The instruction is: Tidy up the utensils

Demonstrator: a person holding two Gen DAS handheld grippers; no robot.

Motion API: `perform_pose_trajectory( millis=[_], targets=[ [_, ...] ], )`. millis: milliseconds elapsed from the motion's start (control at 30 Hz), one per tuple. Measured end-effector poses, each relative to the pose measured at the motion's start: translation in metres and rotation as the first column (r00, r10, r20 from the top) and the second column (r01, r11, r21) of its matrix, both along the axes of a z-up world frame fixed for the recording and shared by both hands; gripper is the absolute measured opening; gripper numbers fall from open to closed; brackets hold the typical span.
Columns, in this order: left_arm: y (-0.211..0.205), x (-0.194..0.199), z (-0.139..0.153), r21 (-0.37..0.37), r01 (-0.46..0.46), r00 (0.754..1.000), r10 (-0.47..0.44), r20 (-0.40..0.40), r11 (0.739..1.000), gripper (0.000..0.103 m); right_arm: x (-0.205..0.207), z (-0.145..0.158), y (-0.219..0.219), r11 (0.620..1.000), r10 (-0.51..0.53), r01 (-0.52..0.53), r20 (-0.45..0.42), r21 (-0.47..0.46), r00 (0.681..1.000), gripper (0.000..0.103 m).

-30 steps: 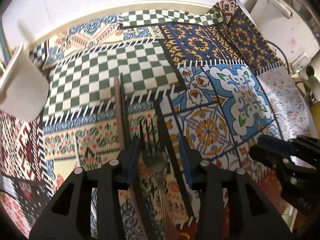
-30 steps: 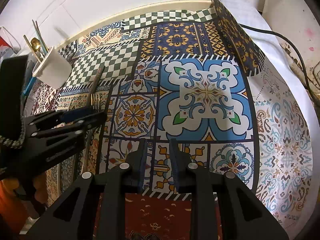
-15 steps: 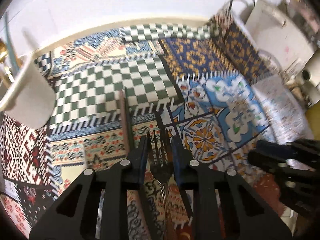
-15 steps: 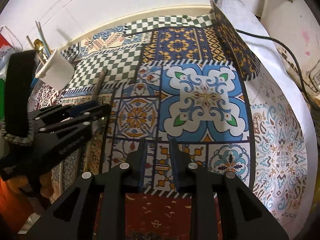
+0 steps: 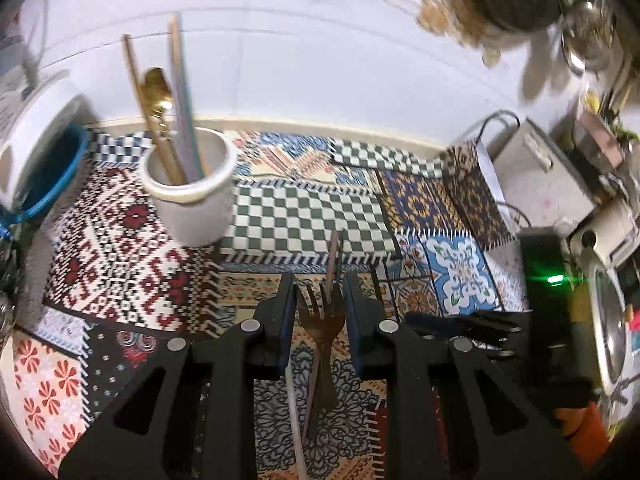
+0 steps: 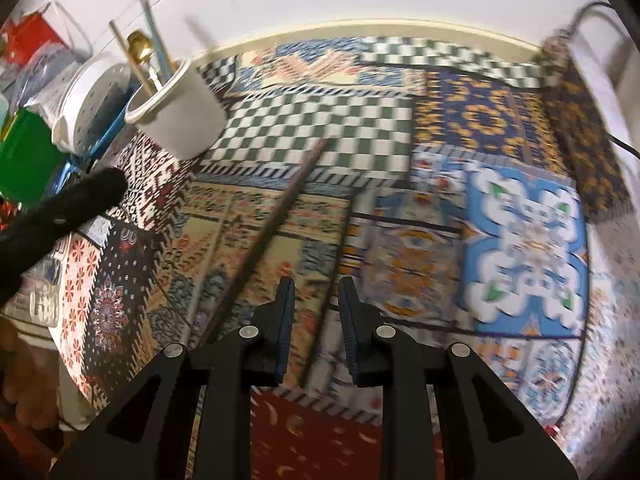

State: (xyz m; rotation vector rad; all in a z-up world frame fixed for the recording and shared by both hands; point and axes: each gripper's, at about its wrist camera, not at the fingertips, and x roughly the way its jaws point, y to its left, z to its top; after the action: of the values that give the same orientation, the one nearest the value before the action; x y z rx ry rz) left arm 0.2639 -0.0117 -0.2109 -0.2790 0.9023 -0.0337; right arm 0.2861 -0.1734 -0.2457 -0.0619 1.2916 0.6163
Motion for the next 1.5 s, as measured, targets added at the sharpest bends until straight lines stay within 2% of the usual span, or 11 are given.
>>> perform_pose_trajectory(
  millis=[167,300,433,667,767,833,933,1100,1200,1367,1500],
  targets=[
    [0.018,-0.011,0.013,-0.01,-0.047,0.998,0.048,0.039,0.999,0.022,0.004,-0.01,0.026,0.999,0.026,-0.025,-0.046,0.021,0.999,0.02],
    [0.027,-0.014,0.022,0.027,-0.081,0.995,0.079,0.065,0.996,0.022,0.005,-0.018,0.043,0.999,0.04,-0.04,-0.059,0.006,0.997,0.02],
    [0.035,-0.013,0.021,0.027,-0.093,0.994,0.091,0.065,0.995,0.022,0.001,-0.022,0.051,0.998,0.06,-0.062,-0.054,-0.025,0.997,0.02],
    [0.039,-0.01,0.014,0.018,-0.095,0.994,0.094,0.051,0.995,0.022,-0.002,-0.026,0.044,0.995,0.066,-0.067,-0.018,-0.073,0.998,0.015],
    [0.039,-0.009,0.012,0.014,-0.094,0.995,0.093,0.048,0.995,0.022,0.004,-0.027,0.036,0.995,0.033,-0.037,-0.041,-0.089,0.999,0.014],
    [0.039,-0.009,0.012,0.019,-0.095,0.994,0.094,0.048,0.995,0.022,0.009,-0.023,0.033,0.999,0.013,-0.015,-0.076,-0.037,0.997,0.019],
    [0.041,-0.01,0.013,0.022,-0.102,0.994,0.101,0.052,0.995,0.022,0.008,-0.018,0.04,1.0,0.021,-0.021,-0.085,0.003,0.996,0.019],
    [0.046,-0.012,0.014,0.019,-0.116,0.992,0.115,0.055,0.993,0.022,-0.002,-0.025,0.062,0.996,0.08,-0.083,-0.076,-0.038,0.994,0.019],
    [0.048,-0.014,0.014,0.018,-0.122,0.991,0.121,0.055,0.992,0.022,-0.009,-0.024,0.061,0.992,0.103,-0.105,-0.033,-0.075,0.994,0.019],
    [0.048,-0.016,0.013,0.018,-0.123,0.991,0.122,0.053,0.992,0.022,-0.011,-0.027,0.047,0.991,0.097,-0.099,-0.028,-0.092,0.995,0.018],
    [0.046,-0.017,0.013,0.024,-0.119,0.992,0.117,0.056,0.993,0.022,-0.002,-0.026,0.04,0.992,0.049,-0.053,-0.044,-0.11,0.998,0.018]
  ],
)
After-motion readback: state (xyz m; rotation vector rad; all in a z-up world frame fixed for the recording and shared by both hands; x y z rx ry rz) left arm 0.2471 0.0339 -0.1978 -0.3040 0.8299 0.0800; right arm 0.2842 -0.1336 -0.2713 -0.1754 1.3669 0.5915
